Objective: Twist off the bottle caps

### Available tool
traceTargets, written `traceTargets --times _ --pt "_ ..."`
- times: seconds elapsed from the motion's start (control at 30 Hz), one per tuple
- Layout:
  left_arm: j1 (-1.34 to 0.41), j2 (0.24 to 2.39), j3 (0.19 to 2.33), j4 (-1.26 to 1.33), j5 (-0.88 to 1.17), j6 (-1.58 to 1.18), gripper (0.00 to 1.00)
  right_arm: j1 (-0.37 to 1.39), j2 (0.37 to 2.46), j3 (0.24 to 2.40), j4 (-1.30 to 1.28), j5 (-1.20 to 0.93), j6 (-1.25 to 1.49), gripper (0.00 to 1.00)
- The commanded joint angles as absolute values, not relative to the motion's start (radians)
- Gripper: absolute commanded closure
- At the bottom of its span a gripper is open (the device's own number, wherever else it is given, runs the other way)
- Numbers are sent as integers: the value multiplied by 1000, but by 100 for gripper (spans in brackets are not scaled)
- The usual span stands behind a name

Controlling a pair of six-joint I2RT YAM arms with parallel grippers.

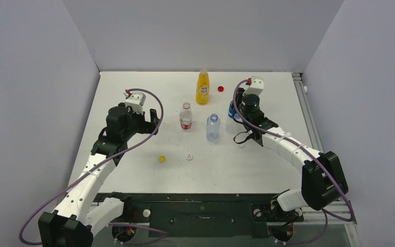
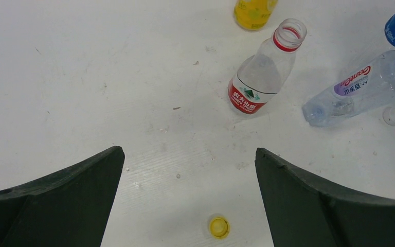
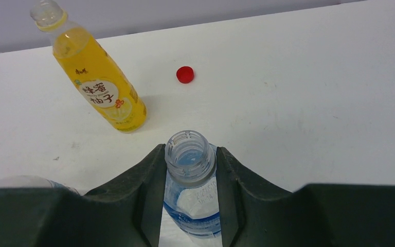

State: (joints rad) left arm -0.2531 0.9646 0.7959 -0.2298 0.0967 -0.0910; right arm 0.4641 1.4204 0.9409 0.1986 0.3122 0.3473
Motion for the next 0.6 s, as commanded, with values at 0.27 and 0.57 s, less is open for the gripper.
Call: traceTargets --times 0.27,0.57 --pt "-236 992 796 -125 54 -78 3 482 1422 813 355 383 346 98" --pt "-237 979 790 -132 51 -71 3 528 1381 808 334 423 291 80"
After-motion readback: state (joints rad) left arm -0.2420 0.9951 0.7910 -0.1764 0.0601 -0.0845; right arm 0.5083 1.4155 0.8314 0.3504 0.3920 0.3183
